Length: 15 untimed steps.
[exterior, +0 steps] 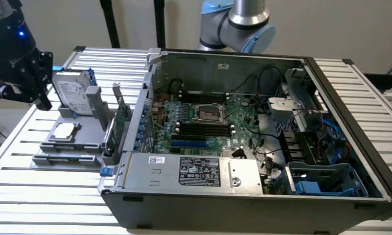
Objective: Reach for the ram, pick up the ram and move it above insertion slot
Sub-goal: 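Pick up the ram and move it above insertion slot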
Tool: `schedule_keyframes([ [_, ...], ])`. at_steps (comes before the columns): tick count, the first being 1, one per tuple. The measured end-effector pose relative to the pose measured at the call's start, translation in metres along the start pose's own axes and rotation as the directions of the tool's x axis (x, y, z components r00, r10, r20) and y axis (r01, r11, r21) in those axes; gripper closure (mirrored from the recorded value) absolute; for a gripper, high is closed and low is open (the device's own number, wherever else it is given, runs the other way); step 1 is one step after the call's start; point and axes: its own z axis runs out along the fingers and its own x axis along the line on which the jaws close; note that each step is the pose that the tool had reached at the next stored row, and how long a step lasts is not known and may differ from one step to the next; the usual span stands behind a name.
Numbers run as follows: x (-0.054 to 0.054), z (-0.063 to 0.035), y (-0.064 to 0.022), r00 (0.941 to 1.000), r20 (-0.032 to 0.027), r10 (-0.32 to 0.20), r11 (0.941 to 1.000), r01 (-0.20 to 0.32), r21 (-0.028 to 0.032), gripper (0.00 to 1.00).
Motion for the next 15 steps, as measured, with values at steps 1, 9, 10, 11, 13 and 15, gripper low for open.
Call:
schedule_keyframes([
  [1,0.000,0.0001,0.0000,1.0000,0.0005,-0.005,1.0000,0.005,0.0037,0.89],
  [9,0.000,0.0063,0.0005,0.9999,0.0018,-0.013,0.9998,0.013,0.0156,0.64],
  [10,0.000,0.0081,0.0007,0.9999,0.0018,-0.013,0.9998,0.013,0.0156,0.58],
  [11,0.001,0.0099,0.0009,0.9999,0.0017,-0.014,0.9998,0.014,0.0156,0.58],
  [13,0.001,0.0135,0.0014,0.9999,0.0017,-0.015,0.9998,0.015,0.0157,0.58],
  [15,0.002,0.0171,0.0018,0.9999,0.0017,-0.017,0.9997,0.017,0.0156,0.58],
])
